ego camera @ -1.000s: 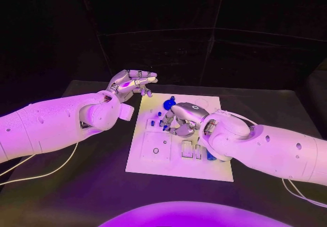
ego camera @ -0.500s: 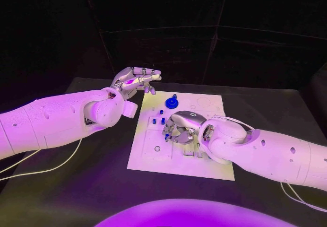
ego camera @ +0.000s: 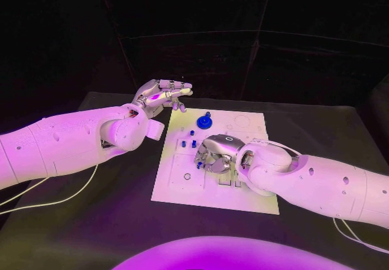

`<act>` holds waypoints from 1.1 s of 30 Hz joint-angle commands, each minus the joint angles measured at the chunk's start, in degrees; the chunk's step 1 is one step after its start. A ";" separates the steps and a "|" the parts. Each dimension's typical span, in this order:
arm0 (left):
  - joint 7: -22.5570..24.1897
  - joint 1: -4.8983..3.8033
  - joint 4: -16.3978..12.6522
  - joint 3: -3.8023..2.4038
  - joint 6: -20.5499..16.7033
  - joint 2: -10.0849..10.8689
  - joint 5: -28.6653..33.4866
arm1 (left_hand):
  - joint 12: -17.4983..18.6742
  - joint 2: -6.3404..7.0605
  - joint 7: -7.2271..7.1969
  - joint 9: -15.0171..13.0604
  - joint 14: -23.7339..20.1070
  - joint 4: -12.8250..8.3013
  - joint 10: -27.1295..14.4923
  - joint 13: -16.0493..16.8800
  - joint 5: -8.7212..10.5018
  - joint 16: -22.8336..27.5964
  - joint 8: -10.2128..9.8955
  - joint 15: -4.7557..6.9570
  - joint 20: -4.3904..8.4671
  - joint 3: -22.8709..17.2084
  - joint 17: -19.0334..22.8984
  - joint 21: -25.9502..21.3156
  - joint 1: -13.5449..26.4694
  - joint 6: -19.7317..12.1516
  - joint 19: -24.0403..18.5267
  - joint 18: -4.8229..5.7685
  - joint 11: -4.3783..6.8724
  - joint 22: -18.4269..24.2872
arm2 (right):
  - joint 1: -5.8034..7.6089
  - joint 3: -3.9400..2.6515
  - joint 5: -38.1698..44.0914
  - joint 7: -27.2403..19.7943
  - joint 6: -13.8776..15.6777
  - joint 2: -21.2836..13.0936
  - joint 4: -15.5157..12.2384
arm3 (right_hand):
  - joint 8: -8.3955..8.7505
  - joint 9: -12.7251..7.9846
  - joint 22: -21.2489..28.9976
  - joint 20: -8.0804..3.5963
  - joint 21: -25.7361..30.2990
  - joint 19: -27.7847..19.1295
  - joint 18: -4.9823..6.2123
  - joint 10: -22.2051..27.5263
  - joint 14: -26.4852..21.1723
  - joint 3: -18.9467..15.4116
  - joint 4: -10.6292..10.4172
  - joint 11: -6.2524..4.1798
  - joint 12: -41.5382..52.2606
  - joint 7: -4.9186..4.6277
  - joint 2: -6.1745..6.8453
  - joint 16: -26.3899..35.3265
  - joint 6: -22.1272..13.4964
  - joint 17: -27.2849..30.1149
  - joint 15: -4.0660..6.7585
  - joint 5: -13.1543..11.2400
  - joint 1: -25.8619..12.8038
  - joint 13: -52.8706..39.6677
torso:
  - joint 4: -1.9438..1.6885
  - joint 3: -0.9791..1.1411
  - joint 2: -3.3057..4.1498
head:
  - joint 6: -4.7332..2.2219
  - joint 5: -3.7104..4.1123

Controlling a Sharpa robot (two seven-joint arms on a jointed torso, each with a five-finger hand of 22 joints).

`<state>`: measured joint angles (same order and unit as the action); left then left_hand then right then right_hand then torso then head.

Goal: Assemble the parts on the task board

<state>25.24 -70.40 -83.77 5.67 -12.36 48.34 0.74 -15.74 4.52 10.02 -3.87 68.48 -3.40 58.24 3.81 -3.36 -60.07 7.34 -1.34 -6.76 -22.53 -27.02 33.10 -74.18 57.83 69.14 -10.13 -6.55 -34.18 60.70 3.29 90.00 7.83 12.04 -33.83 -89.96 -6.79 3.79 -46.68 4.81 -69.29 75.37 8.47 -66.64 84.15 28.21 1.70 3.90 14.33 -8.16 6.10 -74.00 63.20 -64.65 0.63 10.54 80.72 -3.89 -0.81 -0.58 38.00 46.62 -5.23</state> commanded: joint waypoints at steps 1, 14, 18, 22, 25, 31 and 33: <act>0.61 -0.08 0.02 -0.03 0.69 -0.05 0.15 | -0.28 -0.05 -0.01 0.02 -0.28 -0.04 -0.45 -0.01 0.09 0.26 0.06 -0.10 -0.24 0.35 0.05 -0.17 0.35 -0.23 -0.28 -0.28 0.14 0.06 | 0.01 0.00 1.00 -0.02 0.09 0.16 0.11 | 0.35 0.08 -0.04 0.15 -0.25 0.26 -1.13 -0.15 1.86 0.41 -0.03 0.11 -0.24 -0.16 0.03 -0.12 0.14 0.01 0.33 0.24 -0.75 0.07 | -0.01 0.01 0.04 | 0.11 -0.09; 0.32 -0.07 0.23 -0.03 0.88 -0.09 0.15 | -0.33 -0.06 0.02 0.03 -0.34 -0.08 -0.55 0.00 0.09 0.26 0.06 -0.11 -0.25 0.41 0.08 -0.23 0.27 -0.31 -0.28 -0.28 0.11 0.10 | 0.00 -0.01 1.99 0.91 2.23 0.39 0.22 | 0.38 0.08 -0.11 0.15 -0.30 0.26 -1.13 -0.15 1.86 0.50 0.01 0.10 -0.26 -0.16 -0.03 -0.14 0.15 0.01 0.32 0.29 -0.76 0.08 | 0.01 0.02 0.03 | 0.22 -0.15; 0.25 -0.07 0.33 -0.03 0.95 -0.11 0.15 | -0.33 -0.06 0.02 0.03 -0.34 -0.08 -0.55 0.00 0.09 0.26 0.06 -0.11 -0.25 0.41 0.08 -0.23 0.27 -0.31 -0.28 -0.28 0.11 0.10 | -0.01 -0.01 2.04 0.88 2.53 0.38 0.04 | 0.38 0.08 -0.11 0.15 -0.30 0.26 -1.13 -0.15 1.86 0.50 0.01 0.10 -0.26 -0.16 -0.03 -0.14 0.15 0.01 0.32 0.29 -0.76 0.08 | 0.02 0.02 0.02 | 0.24 -0.18; 0.16 -0.07 0.40 -0.03 1.03 -0.13 0.15 | -0.33 -0.06 0.02 0.03 -0.34 -0.08 -0.55 0.00 0.09 0.26 0.06 -0.11 -0.25 0.41 0.08 -0.23 0.27 -0.31 -0.28 -0.28 0.11 0.10 | -0.01 -0.01 2.14 1.12 2.23 0.37 0.01 | 0.38 0.08 -0.11 0.15 -0.30 0.26 -1.13 -0.15 1.86 0.50 0.01 0.10 -0.26 -0.16 -0.03 -0.14 0.15 0.01 0.32 0.29 -0.76 0.08 | -0.01 0.01 0.00 | 0.24 -0.16; 0.11 -0.07 0.42 -0.03 1.09 -0.14 0.15 | -0.36 -0.08 0.04 0.03 -0.38 -0.10 -0.62 0.00 0.08 0.25 0.06 -0.12 -0.26 0.46 0.09 -0.26 0.23 -0.35 -0.29 -0.29 0.10 0.13 | -0.01 -0.01 2.43 1.64 1.66 0.40 0.09 | 0.38 0.09 -0.02 0.14 -0.26 0.22 -1.11 -0.16 1.87 0.53 0.02 0.10 -0.27 -0.15 -0.04 -0.18 0.17 -0.04 0.32 0.31 -0.77 0.08 | -0.03 -0.01 -0.01 | 0.24 -0.11; 0.04 -0.07 0.39 -0.03 1.15 -0.15 0.15 | -0.36 -0.08 0.04 0.03 -0.38 -0.10 -0.62 0.00 0.08 0.25 0.06 -0.12 -0.26 0.46 0.09 -0.26 0.23 -0.35 -0.29 -0.29 0.10 0.13 | 0.00 -0.02 3.20 3.23 -2.07 0.66 0.22 | 0.41 0.09 0.04 0.15 -0.25 0.18 -1.10 -0.16 1.83 0.51 -0.01 0.13 -0.29 -0.18 0.00 -0.06 0.17 0.19 0.31 0.26 -0.91 0.08 | -0.05 -0.01 0.06 | 0.26 -0.12; 0.02 -0.07 0.39 -0.03 1.15 -0.13 0.15 | -0.36 -0.08 0.04 0.03 -0.38 -0.10 -0.62 0.00 0.08 0.25 0.06 -0.12 -0.26 0.46 0.09 -0.26 0.23 -0.35 -0.29 -0.29 0.10 0.13 | 0.00 -0.02 3.35 3.69 -3.57 0.81 0.29 | 0.44 0.09 0.09 0.16 -0.24 0.13 -1.09 -0.16 1.80 0.48 -0.03 0.14 -0.32 -0.19 0.05 0.01 0.17 0.33 0.30 0.21 -1.05 0.08 | -0.03 -0.01 0.04 | 0.35 -0.16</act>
<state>25.06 -70.39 -83.33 5.67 -12.03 48.24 0.75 -15.74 4.52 10.02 -3.87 68.49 -3.56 58.04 3.81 -3.37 -60.07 7.33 -1.35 -6.76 -22.38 -26.98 33.10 -74.18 57.84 69.14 -10.13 -6.35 -34.14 60.63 3.29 92.33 10.04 11.92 -33.09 -89.70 -6.59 3.79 -46.66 4.81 -69.28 75.37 8.46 -66.64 84.15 28.50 1.66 3.90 14.33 -8.10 6.16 -74.00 63.13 -64.38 0.63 10.53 80.20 -3.90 -0.83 -0.58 38.02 46.87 -5.36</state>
